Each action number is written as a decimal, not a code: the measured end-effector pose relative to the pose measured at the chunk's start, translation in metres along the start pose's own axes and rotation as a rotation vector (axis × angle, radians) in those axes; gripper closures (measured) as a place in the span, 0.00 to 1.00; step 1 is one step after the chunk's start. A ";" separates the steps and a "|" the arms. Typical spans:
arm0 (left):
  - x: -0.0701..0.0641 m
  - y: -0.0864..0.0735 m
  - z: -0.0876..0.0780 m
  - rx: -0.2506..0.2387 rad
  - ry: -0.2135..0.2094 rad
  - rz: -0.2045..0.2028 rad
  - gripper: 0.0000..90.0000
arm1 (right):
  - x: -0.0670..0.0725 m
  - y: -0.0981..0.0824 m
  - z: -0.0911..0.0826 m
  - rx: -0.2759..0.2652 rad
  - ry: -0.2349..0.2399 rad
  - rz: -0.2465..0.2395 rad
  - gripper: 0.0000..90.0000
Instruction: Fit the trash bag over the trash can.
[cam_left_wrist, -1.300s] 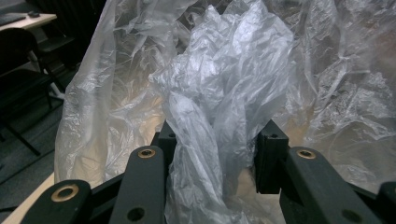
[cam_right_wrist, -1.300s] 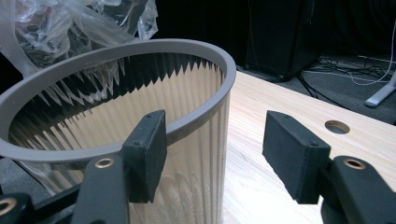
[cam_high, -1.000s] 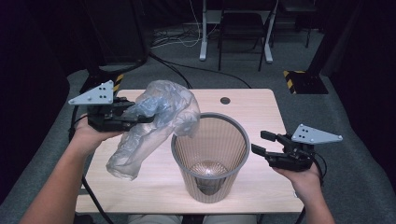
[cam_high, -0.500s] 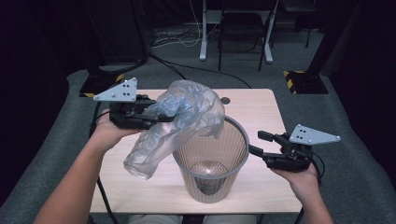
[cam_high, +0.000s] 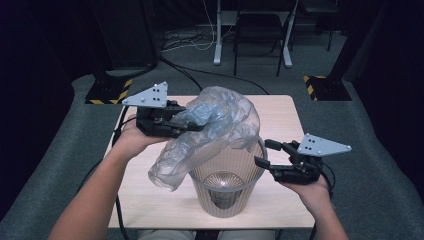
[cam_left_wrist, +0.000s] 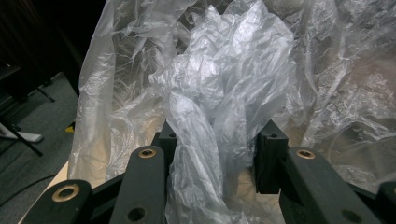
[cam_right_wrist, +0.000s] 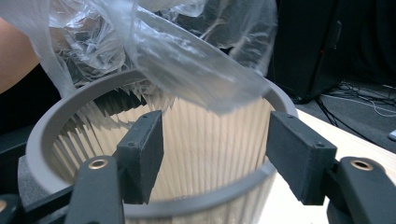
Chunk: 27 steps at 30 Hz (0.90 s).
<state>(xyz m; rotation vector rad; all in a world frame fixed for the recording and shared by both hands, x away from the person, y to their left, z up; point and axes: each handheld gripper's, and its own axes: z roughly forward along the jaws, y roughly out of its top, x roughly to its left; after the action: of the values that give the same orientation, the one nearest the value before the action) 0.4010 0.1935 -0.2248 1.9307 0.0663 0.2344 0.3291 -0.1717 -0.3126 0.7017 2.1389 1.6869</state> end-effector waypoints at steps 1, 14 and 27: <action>-0.001 0.000 0.001 0.002 -0.002 0.002 0.70 | 0.000 0.001 0.003 0.000 0.002 -0.006 0.40; -0.003 0.004 0.003 0.011 0.003 0.010 0.70 | 0.004 0.010 0.019 -0.010 0.017 -0.041 0.38; -0.010 0.007 0.010 0.033 -0.035 0.036 0.70 | 0.005 0.009 0.024 -0.008 -0.023 -0.046 0.42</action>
<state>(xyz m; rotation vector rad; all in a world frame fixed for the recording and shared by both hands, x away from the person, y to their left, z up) 0.3924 0.1802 -0.2235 1.9699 0.0119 0.2252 0.3400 -0.1477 -0.3097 0.6615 2.1157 1.6550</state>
